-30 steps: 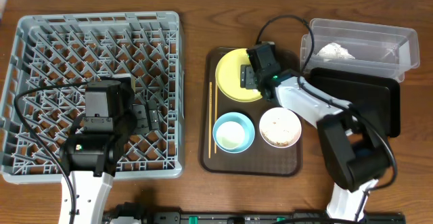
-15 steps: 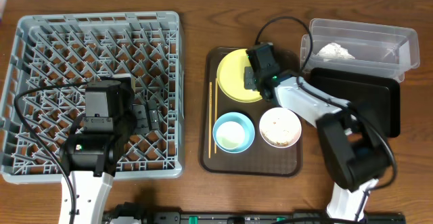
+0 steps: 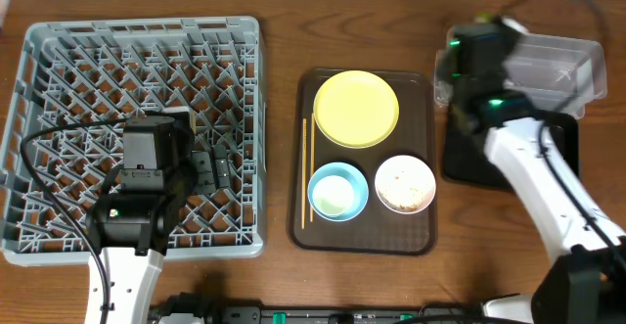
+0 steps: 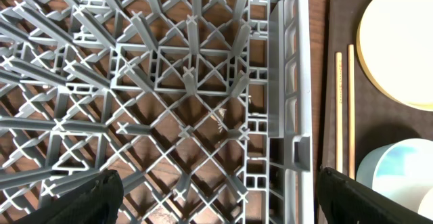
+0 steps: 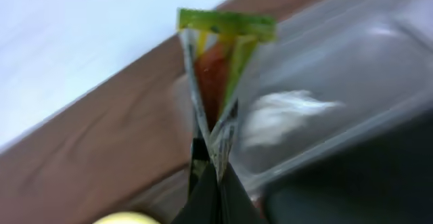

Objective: Sort waste into correct bins and load items into the dishwasher
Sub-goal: 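Carry the wrapper with the right gripper and release it into the clear bin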

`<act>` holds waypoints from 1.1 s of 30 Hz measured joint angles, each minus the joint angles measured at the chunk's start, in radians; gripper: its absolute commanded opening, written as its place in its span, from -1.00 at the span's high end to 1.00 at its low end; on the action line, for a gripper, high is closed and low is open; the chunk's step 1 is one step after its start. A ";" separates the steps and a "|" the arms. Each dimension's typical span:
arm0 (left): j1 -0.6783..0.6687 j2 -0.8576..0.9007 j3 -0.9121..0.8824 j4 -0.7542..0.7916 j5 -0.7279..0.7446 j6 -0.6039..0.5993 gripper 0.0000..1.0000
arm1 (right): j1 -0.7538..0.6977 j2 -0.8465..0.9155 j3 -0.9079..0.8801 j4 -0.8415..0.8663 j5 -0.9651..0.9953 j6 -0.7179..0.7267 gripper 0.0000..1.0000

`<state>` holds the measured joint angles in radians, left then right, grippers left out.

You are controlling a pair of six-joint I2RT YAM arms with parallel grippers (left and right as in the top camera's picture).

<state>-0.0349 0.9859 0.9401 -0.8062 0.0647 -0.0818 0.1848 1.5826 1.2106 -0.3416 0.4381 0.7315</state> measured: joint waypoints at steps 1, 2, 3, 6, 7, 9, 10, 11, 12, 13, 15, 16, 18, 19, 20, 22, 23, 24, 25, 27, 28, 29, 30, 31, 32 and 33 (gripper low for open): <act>0.000 0.000 0.000 -0.001 0.000 0.000 -0.87 | -0.034 0.000 0.000 -0.010 0.017 0.051 0.97; 0.000 0.000 0.000 -0.001 0.000 0.000 -0.87 | -0.061 0.003 0.000 -0.013 0.028 0.088 0.98; 0.000 0.000 0.000 -0.001 0.000 0.000 -0.87 | -0.089 0.005 0.000 -0.011 0.036 0.119 0.97; 0.000 0.000 0.000 -0.001 0.000 0.000 -0.87 | -0.158 0.011 -0.001 0.018 0.051 0.183 0.97; 0.000 0.000 0.000 -0.002 0.000 0.000 -0.87 | -0.176 0.014 -0.001 0.034 0.051 0.197 0.97; 0.000 0.000 0.000 -0.002 0.000 0.000 -0.86 | -0.208 0.022 -0.001 0.064 0.050 0.218 0.97; 0.000 0.000 0.000 -0.002 0.000 0.000 -0.87 | -0.223 0.024 -0.001 0.076 0.048 0.224 0.97; 0.000 0.000 0.000 -0.002 0.000 0.000 -0.87 | -0.235 0.028 -0.001 0.083 0.044 0.230 0.97; 0.000 0.000 0.000 -0.002 0.000 0.000 -0.87 | -0.248 0.031 -0.001 0.085 0.041 0.234 0.97; 0.000 0.000 0.000 -0.002 0.000 0.000 -0.87 | -0.261 0.032 -0.001 0.086 0.035 0.238 0.97; 0.000 0.000 0.000 -0.002 0.000 0.000 -0.87 | -0.279 0.034 -0.001 0.100 0.027 0.244 0.94; 0.000 0.000 0.000 -0.002 0.000 0.000 -0.87 | -0.289 0.034 -0.001 0.109 0.024 0.246 0.81; 0.000 0.000 0.000 -0.002 0.000 0.000 -0.87 | -0.306 0.040 -0.001 0.137 0.016 0.251 0.45; 0.000 0.000 0.000 -0.002 0.000 0.000 -0.87 | -0.313 0.043 -0.001 0.153 0.007 0.255 0.27; 0.000 0.000 0.000 -0.002 0.000 0.000 -0.87 | -0.320 0.047 -0.001 0.170 -0.003 0.257 0.06; 0.000 0.000 0.000 -0.002 0.000 0.000 -0.87 | -0.330 0.056 -0.001 0.196 -0.029 0.254 -0.11; 0.000 0.000 0.000 -0.002 0.000 0.000 -0.87 | -0.335 0.059 -0.001 0.202 -0.042 0.255 -0.11; 0.000 0.000 0.000 -0.002 0.000 0.000 -0.87 | -0.338 0.061 -0.001 0.207 -0.053 0.252 -0.10; 0.000 0.000 0.000 -0.003 0.000 0.000 -0.87 | -0.341 0.063 -0.001 0.212 -0.065 0.248 -0.11; 0.000 0.000 0.000 -0.005 0.000 0.000 -0.87 | -0.344 0.063 -0.001 0.228 -0.089 0.223 -0.15; 0.000 0.000 0.000 -0.005 0.000 0.000 -0.87 | -0.344 0.063 -0.001 0.232 -0.097 0.211 -0.16; 0.000 0.000 0.000 -0.005 0.000 0.000 -0.87 | -0.344 0.063 -0.001 0.232 -0.108 0.193 -0.19; 0.000 0.000 0.000 -0.005 0.000 0.000 -0.87 | -0.344 0.063 -0.001 0.232 -0.119 0.171 -0.19; 0.000 0.000 0.000 -0.005 0.000 0.000 -0.87 | -0.344 0.063 -0.001 0.232 -0.138 0.138 -0.17; 0.000 0.000 0.000 -0.005 0.000 0.000 -0.87 | -0.344 0.063 -0.001 0.232 -0.152 0.110 -0.16; 0.000 0.000 0.000 -0.005 0.000 0.000 -0.87 | -0.344 0.062 -0.001 0.232 -0.173 0.071 -0.17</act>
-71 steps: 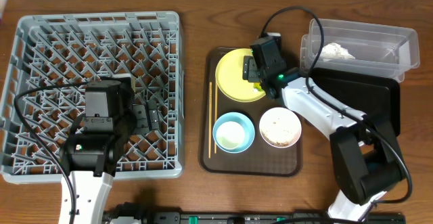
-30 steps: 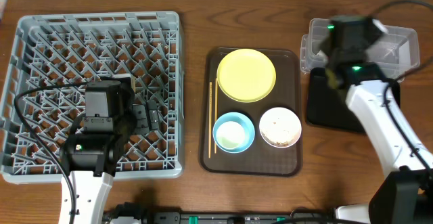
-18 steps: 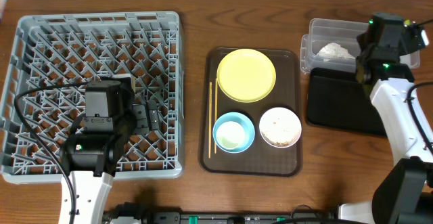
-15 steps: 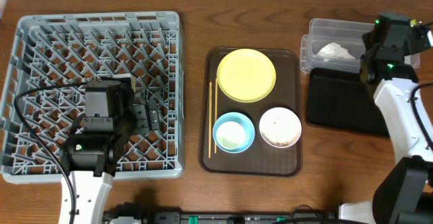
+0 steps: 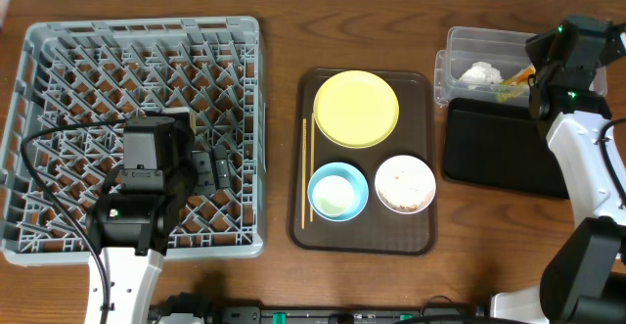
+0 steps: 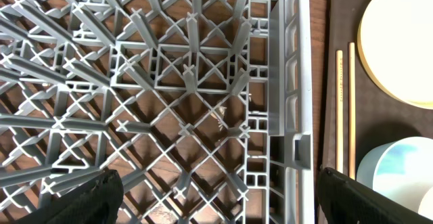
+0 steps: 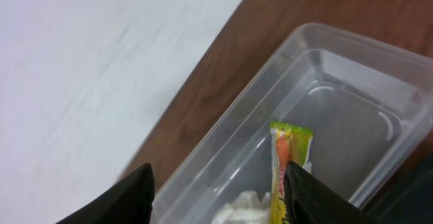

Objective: Sort waste into correct bins and load items into the dishwasher
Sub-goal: 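Carry the wrapper with the right gripper and release it into the clear bin, then reach the right gripper to the pink rice bowl and grasp its rim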

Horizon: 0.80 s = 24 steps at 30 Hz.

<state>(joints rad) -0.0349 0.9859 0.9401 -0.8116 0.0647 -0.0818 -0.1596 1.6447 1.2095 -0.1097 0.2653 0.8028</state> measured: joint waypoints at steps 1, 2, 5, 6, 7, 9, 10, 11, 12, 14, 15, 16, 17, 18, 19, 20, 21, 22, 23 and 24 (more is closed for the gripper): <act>0.000 0.000 0.000 0.000 0.000 0.000 -0.87 | 0.000 -0.001 0.000 -0.001 -0.023 -0.040 -0.15; 0.000 0.000 0.000 0.000 0.000 0.000 -0.87 | 0.001 -0.003 0.000 -0.002 -0.051 -0.090 -0.14; 0.000 0.000 0.000 0.000 0.000 0.000 -0.87 | 0.005 -0.028 0.000 -0.045 -0.150 -0.228 -0.14; 0.000 0.000 0.000 0.000 0.000 0.000 -0.87 | 0.009 -0.049 -0.001 -0.082 -0.199 -0.282 -0.18; 0.000 0.000 0.000 0.000 0.000 0.000 -0.87 | 0.014 -0.071 -0.002 -0.118 -0.238 -0.328 -0.21; 0.000 0.000 0.000 0.000 0.000 0.000 -0.87 | 0.031 -0.125 -0.002 -0.223 -0.325 -0.423 -0.35; 0.000 0.000 0.001 0.000 0.000 0.000 -0.87 | 0.042 -0.154 -0.001 -0.285 -0.370 -0.472 -0.46; 0.000 0.000 0.001 0.000 0.000 0.000 -0.86 | 0.056 -0.187 0.000 -0.363 -0.413 -0.523 -0.58; 0.000 0.000 0.002 0.000 0.000 0.000 -0.87 | 0.072 -0.214 0.000 -0.439 -0.450 -0.568 -0.67; 0.000 0.000 0.002 -0.001 0.000 0.000 -0.87 | 0.100 -0.248 0.000 -0.541 -0.494 -0.615 -0.73; 0.000 0.000 0.002 0.000 0.000 0.000 -0.87 | 0.116 -0.257 -0.001 -0.587 -0.512 -0.636 -0.73; 0.000 0.000 0.002 0.000 0.000 0.000 -0.87 | 0.133 -0.262 0.000 -0.635 -0.529 -0.654 -0.73; 0.000 0.000 0.002 0.000 0.000 0.000 -0.87 | 0.148 -0.262 -0.001 -0.670 -0.538 -0.666 -0.72; 0.000 0.000 0.002 0.000 0.000 0.000 -0.87 | 0.171 -0.261 -0.001 -0.712 -0.546 -0.678 -0.71; -0.001 0.000 0.002 0.000 0.000 0.000 -0.87 | 0.195 -0.259 -0.001 -0.743 -0.550 -0.686 -0.70; -0.001 0.000 0.002 0.000 0.000 0.000 -0.86 | 0.219 -0.258 -0.002 -0.770 -0.554 -0.694 -0.70; -0.001 0.000 0.002 0.000 0.000 0.000 -0.87 | 0.253 -0.258 -0.002 -0.807 -0.552 -0.702 -0.70; -0.001 0.000 0.002 0.000 0.000 0.000 -0.87 | 0.278 -0.258 -0.002 -0.834 -0.550 -0.706 -0.69; -0.001 0.000 0.002 0.000 0.000 0.000 -0.87 | 0.303 -0.258 -0.003 -0.865 -0.548 -0.714 -0.61; -0.001 0.000 0.002 0.000 0.000 0.000 -0.87 | 0.332 -0.258 -0.003 -0.897 -0.545 -0.727 -0.58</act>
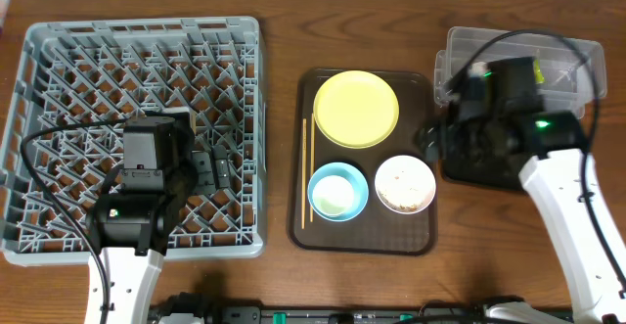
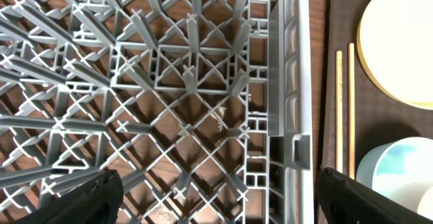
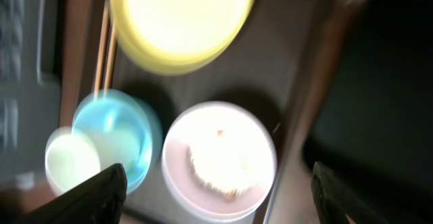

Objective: Sort waste into correct bins and load items into the dishwasher
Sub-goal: 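Reach the right gripper to the pink rice bowl and grasp its rim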

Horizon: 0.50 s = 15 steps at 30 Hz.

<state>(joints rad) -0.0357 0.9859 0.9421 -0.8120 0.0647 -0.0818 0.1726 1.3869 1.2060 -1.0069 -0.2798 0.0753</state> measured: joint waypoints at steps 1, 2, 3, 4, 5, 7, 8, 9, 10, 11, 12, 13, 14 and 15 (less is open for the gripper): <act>0.000 0.000 0.000 0.000 0.000 0.000 -0.87 | 0.023 0.000 -0.002 -0.027 0.001 -0.010 -0.58; 0.000 0.000 0.000 0.000 0.000 0.000 -0.87 | 0.043 0.000 -0.006 -0.050 0.003 -0.017 -0.58; 0.000 0.000 0.000 0.000 0.000 0.000 -0.87 | 0.064 0.000 -0.011 -0.067 0.006 -0.023 -0.57; 0.000 0.000 0.000 0.000 0.000 0.000 -0.87 | 0.083 0.000 -0.019 -0.078 0.008 -0.029 -0.54; 0.000 0.000 0.000 0.000 0.000 0.000 -0.87 | 0.098 0.000 -0.029 -0.082 0.010 -0.035 -0.49; 0.000 0.000 0.000 0.001 0.000 0.000 -0.87 | 0.125 0.000 -0.055 -0.075 0.013 -0.042 -0.45; 0.000 0.000 0.000 0.000 0.000 0.000 -0.86 | 0.137 0.000 -0.071 -0.066 0.016 -0.043 -0.46; 0.000 0.000 0.000 0.000 0.000 0.000 -0.87 | 0.154 0.000 -0.099 -0.042 0.020 -0.046 -0.43; 0.000 0.000 0.000 0.000 0.000 0.000 -0.87 | 0.162 0.000 -0.112 -0.034 0.021 -0.048 -0.44; 0.000 0.000 0.000 0.000 0.000 0.000 -0.87 | 0.178 0.000 -0.135 -0.015 0.024 -0.052 -0.41; 0.000 0.000 0.000 0.000 0.000 0.000 -0.87 | 0.196 0.000 -0.156 -0.002 0.026 -0.056 -0.35; 0.000 0.000 0.000 0.000 0.000 0.000 -0.86 | 0.219 0.000 -0.181 0.009 0.033 -0.060 -0.34; 0.000 0.000 0.000 0.000 0.000 0.000 -0.87 | 0.236 0.000 -0.199 0.015 0.037 -0.061 -0.33; 0.000 0.000 0.000 0.000 0.000 0.000 -0.87 | 0.250 0.000 -0.214 0.024 0.049 -0.060 -0.28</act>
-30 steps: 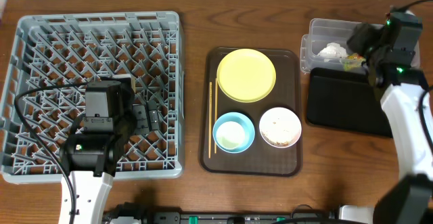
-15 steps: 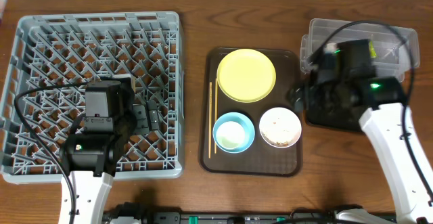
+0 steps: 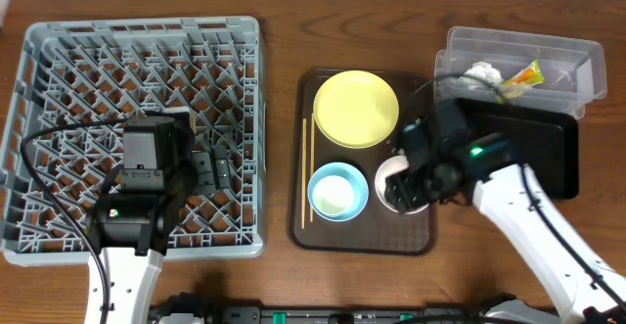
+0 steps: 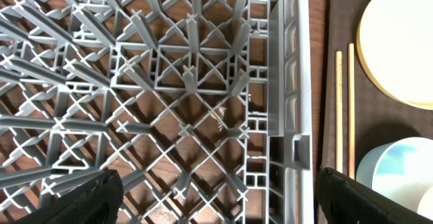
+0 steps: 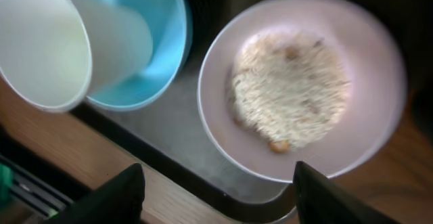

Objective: Sort waste into correct bins and load items into the dishwasher
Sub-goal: 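Reach the right gripper to the pink rice bowl and grasp its rim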

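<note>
On the brown tray [image 3: 315,228] lie a yellow plate [image 3: 356,108], a blue bowl [image 3: 337,192] holding a white cup [image 5: 47,48], a pale bowl of rice-like leftovers [image 5: 298,88] and a pair of chopsticks [image 3: 306,172]. My right gripper [image 5: 216,200] hangs open just above the leftovers bowl [image 3: 387,189], near the tray's front right corner, with nothing between its fingers. A green-orange sachet [image 3: 524,74] and a crumpled tissue [image 3: 479,72] lie in the clear bin [image 3: 577,65]. Over the grey dish rack [image 4: 169,82], my left gripper [image 4: 216,200] stays open and empty.
A black bin [image 3: 553,158] sits in front of the clear bin at the right. The rack's right wall [image 4: 291,82] runs close to the tray's left edge. The right arm crosses the black bin's left part in the overhead view.
My right gripper has gone from the tray's right edge beside the black bin to a spot low over the leftovers bowl. It is still open. The left arm has not moved.
My right gripper was shut on the green-orange sachet beside the clear bin. Then it stood open above that bin, with the sachet lying inside by the tissue. After that it was over the tray's right side, and now it is over the leftovers bowl.
</note>
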`<act>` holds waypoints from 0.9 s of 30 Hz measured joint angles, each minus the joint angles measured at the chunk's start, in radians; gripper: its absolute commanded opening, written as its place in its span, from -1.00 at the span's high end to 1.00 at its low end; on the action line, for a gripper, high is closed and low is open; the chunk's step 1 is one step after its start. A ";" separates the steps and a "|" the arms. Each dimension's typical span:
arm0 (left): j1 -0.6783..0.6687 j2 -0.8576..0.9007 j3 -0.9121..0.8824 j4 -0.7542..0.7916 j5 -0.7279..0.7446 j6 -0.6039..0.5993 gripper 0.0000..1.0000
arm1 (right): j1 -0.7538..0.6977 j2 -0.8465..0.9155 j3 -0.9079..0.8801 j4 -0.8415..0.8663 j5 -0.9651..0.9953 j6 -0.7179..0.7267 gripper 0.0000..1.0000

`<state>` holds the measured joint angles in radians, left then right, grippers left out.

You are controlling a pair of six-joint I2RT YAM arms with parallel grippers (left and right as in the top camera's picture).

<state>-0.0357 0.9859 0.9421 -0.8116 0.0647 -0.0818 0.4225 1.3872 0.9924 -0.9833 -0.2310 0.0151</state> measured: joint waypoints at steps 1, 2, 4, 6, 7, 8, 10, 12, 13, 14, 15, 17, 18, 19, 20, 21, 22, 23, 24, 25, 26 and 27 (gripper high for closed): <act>0.000 0.000 0.000 0.000 0.000 0.000 -0.87 | 0.018 0.000 -0.016 0.014 0.009 0.000 -0.28; 0.000 0.000 0.000 0.000 0.000 0.000 -0.87 | 0.032 0.000 -0.031 0.029 0.021 0.003 -0.27; 0.000 0.000 0.000 0.000 0.000 0.000 -0.87 | 0.058 0.000 -0.060 0.071 0.039 0.003 -0.15; 0.000 0.000 0.000 0.000 0.000 0.000 -0.87 | 0.082 0.000 -0.084 0.116 0.050 0.005 -0.11; 0.000 0.000 0.000 0.000 0.000 0.000 -0.87 | 0.093 0.000 -0.097 0.138 0.058 0.011 -0.12; 0.000 0.000 0.000 0.000 0.000 0.000 -0.87 | 0.105 0.000 -0.108 0.157 0.071 0.018 -0.12; 0.000 0.000 0.000 0.000 0.000 0.000 -0.87 | 0.114 0.000 -0.127 0.196 0.090 0.028 -0.11; 0.000 0.000 0.000 0.000 0.000 0.000 -0.87 | 0.121 0.000 -0.143 0.232 0.104 0.036 -0.09; 0.000 0.000 0.000 0.000 0.000 0.000 -0.87 | 0.121 0.000 -0.151 0.248 0.109 0.040 -0.08; 0.000 0.000 0.000 0.000 0.000 0.000 -0.87 | 0.122 0.000 -0.158 0.262 0.114 0.045 -0.08; 0.000 0.000 0.000 0.000 0.000 0.000 -0.87 | 0.126 0.000 -0.164 0.272 0.118 0.048 -0.08; 0.000 0.000 0.000 0.000 0.000 0.000 -0.87 | 0.134 0.000 -0.175 0.285 0.124 0.052 -0.05; 0.000 0.000 0.000 0.000 0.000 0.000 -0.87 | 0.139 0.000 -0.180 0.290 0.126 0.054 -0.04; 0.000 0.000 0.000 0.000 0.000 0.000 -0.87 | 0.143 0.000 -0.183 0.292 0.127 0.056 -0.04; 0.000 0.000 0.000 0.000 0.000 0.000 -0.87 | 0.148 0.000 -0.185 0.293 0.127 0.057 -0.03; 0.000 0.000 0.000 0.000 0.000 0.000 -0.87 | 0.149 0.000 -0.186 0.293 0.127 0.059 -0.03; 0.000 0.000 0.000 0.000 0.000 0.000 -0.87 | 0.152 0.000 -0.186 0.294 0.128 0.061 -0.03; 0.000 0.000 0.000 0.000 0.000 0.000 -0.87 | 0.154 0.000 -0.186 0.295 0.130 0.061 -0.03; 0.000 0.000 0.000 0.000 0.000 0.000 -0.87 | 0.156 0.000 -0.186 0.296 0.130 0.063 -0.01; 0.000 0.000 0.000 0.000 0.000 0.000 -0.87 | 0.160 0.000 -0.186 0.297 0.132 0.064 0.00; 0.000 0.000 0.000 0.000 0.000 0.000 -0.87 | 0.163 0.002 -0.186 0.297 0.134 0.065 -0.01; 0.000 0.000 0.000 0.000 0.000 0.000 -0.87 | 0.168 0.006 -0.186 0.297 0.140 0.069 0.00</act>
<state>-0.0357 0.9859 0.9421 -0.8120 0.0647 -0.0818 0.5907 1.3937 0.8062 -0.6861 -0.0910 0.0845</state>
